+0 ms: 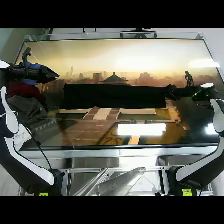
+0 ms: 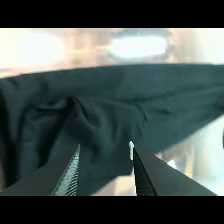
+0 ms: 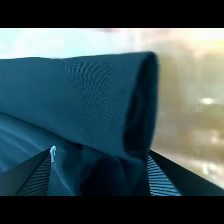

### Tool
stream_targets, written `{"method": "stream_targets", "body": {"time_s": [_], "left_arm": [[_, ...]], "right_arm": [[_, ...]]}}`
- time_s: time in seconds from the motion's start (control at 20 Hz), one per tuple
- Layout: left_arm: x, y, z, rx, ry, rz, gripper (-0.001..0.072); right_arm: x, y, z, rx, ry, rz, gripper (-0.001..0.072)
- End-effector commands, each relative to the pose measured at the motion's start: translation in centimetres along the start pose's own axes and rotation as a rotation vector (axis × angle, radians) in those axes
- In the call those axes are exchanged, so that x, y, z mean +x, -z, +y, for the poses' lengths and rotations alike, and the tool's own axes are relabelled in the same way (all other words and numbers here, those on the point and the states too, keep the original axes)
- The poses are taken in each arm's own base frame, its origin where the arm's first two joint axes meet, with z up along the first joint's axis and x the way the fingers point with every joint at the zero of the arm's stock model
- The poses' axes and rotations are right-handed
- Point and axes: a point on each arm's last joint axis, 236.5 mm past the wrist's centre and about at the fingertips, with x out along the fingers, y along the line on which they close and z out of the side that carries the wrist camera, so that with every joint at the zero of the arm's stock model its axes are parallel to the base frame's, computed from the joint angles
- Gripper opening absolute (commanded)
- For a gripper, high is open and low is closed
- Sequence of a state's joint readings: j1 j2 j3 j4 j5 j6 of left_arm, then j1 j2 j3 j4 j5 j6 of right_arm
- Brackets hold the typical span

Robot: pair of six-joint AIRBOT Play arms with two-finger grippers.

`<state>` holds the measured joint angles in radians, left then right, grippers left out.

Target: Fold the shirts.

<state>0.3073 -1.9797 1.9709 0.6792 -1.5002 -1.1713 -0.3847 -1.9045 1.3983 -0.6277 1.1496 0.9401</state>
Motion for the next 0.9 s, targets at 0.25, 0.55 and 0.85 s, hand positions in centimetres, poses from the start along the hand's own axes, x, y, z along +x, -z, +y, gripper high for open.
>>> {"method": "stream_targets", "body": {"time_s": [0.25,0.55,0.85], "left_arm": [[4.7,1.1,-4.8,0.087,0.037,0.083,0.0170],[17.0,5.5,-9.6,0.133,0.091,0.237,0.0007],[31.2,10.7,-15.9,0.182,0.073,0.221,0.0007]], "right_arm": [[2.2,0.6,2.3,-0.038,-0.037,0.097,0.0023],[-3.1,-2.4,10.1,-0.122,-0.098,0.085,0.0022],[-6.9,-2.5,23.4,-0.223,-0.291,0.039,0.0022]]}}
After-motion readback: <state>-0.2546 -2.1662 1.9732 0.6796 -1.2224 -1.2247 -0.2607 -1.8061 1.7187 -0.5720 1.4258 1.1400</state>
